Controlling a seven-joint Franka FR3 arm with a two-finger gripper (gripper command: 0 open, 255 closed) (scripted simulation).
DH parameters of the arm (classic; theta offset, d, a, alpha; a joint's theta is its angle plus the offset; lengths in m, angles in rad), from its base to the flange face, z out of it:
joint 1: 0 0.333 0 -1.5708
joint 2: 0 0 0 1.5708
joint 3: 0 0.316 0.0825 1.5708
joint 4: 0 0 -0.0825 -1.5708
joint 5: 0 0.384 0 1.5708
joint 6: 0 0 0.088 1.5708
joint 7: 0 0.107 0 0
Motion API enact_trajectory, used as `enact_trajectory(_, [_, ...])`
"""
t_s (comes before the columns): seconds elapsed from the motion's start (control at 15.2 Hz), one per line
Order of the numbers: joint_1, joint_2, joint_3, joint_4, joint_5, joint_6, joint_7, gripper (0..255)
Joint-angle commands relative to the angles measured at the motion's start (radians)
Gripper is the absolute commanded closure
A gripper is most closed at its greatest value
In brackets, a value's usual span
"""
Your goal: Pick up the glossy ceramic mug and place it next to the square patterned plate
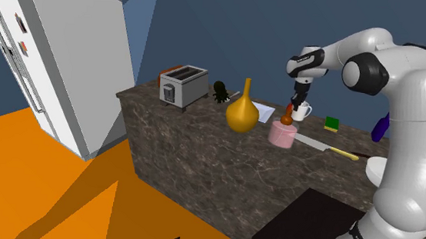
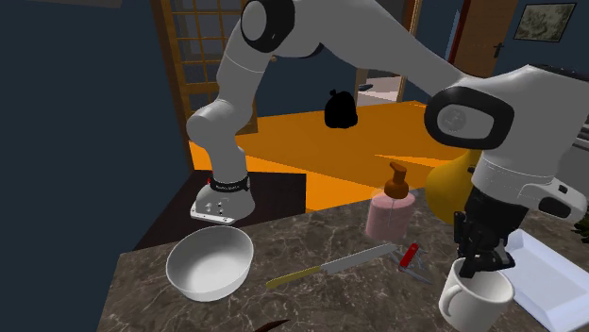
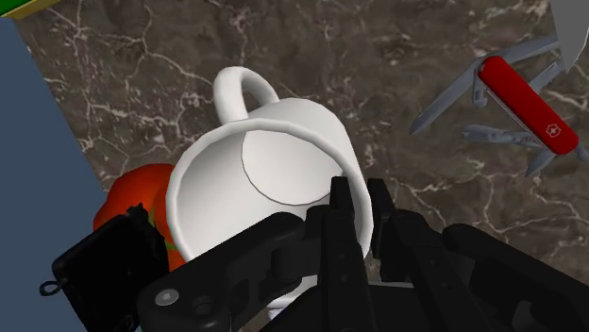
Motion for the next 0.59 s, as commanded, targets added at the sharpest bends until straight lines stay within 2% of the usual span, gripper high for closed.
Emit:
enact_trajectory(0.0, [-0.001, 0.011, 0.003, -0.011, 0.005, 0.022, -0.001, 255])
enact_trajectory(0.2, [-0.003, 0.028, 0.007, -0.026, 0.011, 0.053, -0.004, 255])
enact_trajectory(0.53, [-0.003, 0.028, 0.007, -0.026, 0.011, 0.053, -0.004, 255])
